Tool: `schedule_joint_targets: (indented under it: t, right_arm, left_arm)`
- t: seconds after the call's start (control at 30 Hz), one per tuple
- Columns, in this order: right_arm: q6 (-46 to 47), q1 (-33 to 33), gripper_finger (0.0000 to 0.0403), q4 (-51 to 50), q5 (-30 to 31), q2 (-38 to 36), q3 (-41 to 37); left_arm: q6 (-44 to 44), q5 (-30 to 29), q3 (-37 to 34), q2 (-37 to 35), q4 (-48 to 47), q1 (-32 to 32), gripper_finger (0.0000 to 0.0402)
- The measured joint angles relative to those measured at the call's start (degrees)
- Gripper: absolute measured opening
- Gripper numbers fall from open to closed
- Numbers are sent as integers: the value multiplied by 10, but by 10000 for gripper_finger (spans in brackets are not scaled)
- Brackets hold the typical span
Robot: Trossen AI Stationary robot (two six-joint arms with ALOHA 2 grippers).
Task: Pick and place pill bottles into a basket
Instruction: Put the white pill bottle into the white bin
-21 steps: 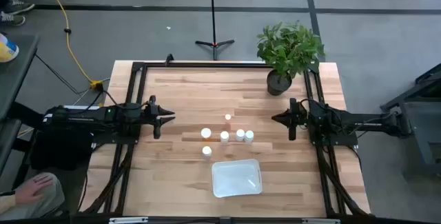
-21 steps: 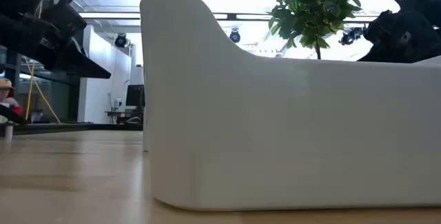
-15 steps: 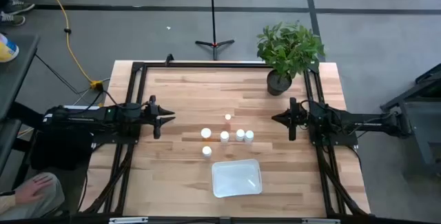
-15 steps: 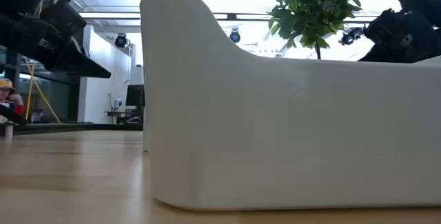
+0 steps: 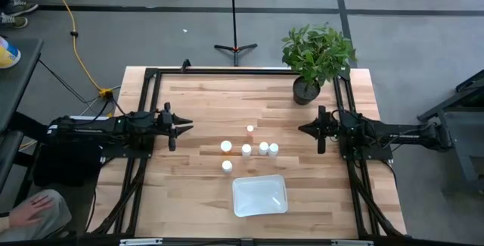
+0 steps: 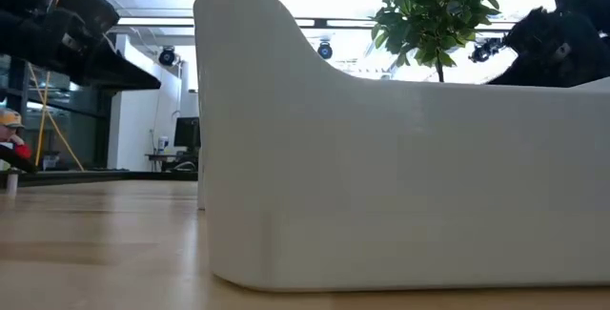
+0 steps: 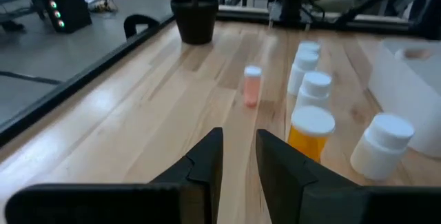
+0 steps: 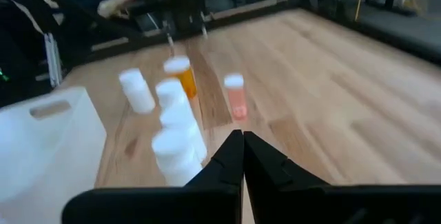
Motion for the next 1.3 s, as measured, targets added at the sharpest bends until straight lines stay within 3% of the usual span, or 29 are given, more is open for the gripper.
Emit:
schedule_joint_targets:
  t: [0.53, 0.8, 0.97, 1.3]
  right_arm:
    - [-4, 0, 1, -81, 19, 12, 127]
    - [-1, 0, 12, -189, 1, 135, 242]
    - [12, 0, 66, -275, -1, 240, 332]
    - [46, 0, 234, -319, -13, 408, 436]
  left_arm:
    - [38, 5, 86, 31, -6, 0, 124]
    - [40, 5, 121, 96, -4, 0, 124]
    - [40, 11, 128, 120, -2, 0, 124]
    - [40, 14, 128, 123, -2, 0, 124]
